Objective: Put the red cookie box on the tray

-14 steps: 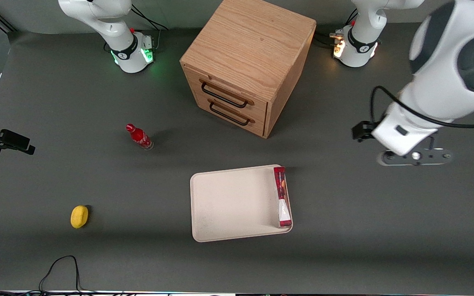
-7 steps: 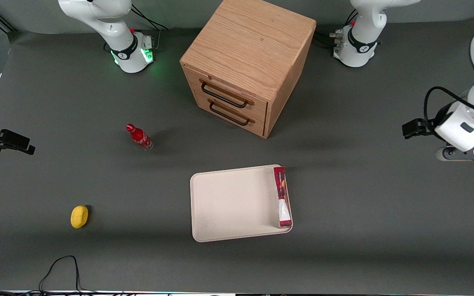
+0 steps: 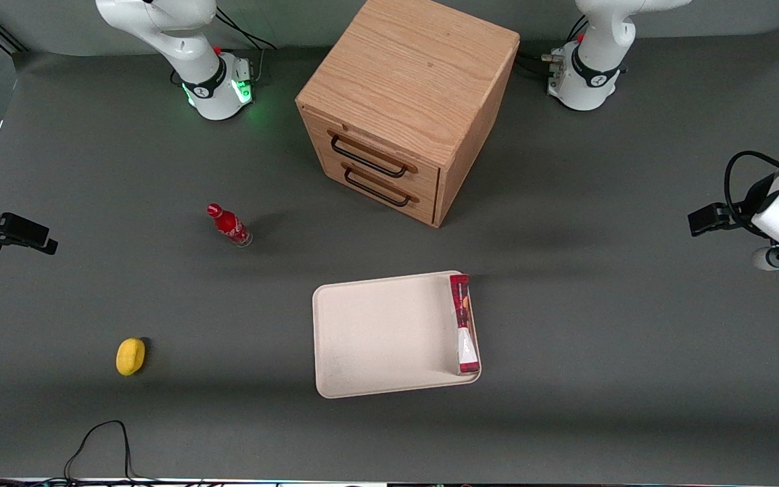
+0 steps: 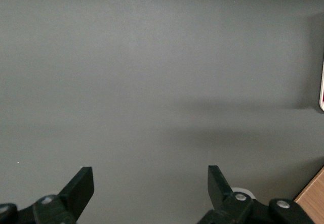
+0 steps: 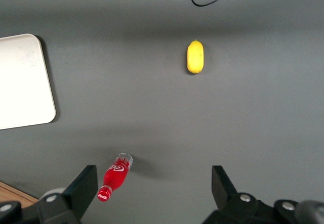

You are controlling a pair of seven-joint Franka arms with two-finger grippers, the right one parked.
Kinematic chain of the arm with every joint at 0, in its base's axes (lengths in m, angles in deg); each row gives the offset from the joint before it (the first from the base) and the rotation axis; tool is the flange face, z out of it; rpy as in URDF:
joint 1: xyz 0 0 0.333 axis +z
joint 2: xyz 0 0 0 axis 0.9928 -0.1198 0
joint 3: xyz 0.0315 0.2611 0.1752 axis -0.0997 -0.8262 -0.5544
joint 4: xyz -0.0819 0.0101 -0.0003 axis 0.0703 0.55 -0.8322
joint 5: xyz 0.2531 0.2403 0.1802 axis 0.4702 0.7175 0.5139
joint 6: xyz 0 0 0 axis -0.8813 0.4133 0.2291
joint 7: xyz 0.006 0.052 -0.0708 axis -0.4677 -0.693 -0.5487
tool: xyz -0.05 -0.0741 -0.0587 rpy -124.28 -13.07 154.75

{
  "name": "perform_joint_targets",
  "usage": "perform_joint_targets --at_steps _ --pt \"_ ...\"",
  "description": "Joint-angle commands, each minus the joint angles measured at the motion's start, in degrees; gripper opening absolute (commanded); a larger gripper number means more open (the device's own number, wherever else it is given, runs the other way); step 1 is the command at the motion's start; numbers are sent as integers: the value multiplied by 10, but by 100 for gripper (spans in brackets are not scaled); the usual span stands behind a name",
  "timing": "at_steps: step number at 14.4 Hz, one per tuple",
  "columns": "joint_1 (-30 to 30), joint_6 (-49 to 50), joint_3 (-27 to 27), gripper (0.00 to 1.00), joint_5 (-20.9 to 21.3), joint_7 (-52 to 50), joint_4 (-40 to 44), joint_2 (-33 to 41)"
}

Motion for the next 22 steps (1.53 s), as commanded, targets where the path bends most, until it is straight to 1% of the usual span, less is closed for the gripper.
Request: perform_joint_targets --at_steps 1,3,7,9,11,22 --pt "-25 -15 -34 100 -18 30 -33 33" --pt "-24 -11 -34 100 -35 30 -33 35" --pt "-27 2 -29 100 -39 23 -19 36" --pt "-27 35 -29 100 -41 16 -4 35" --pt "-25 52 -29 100 -58 14 4 33" --pt "-27 57 -29 100 -55 28 3 34"
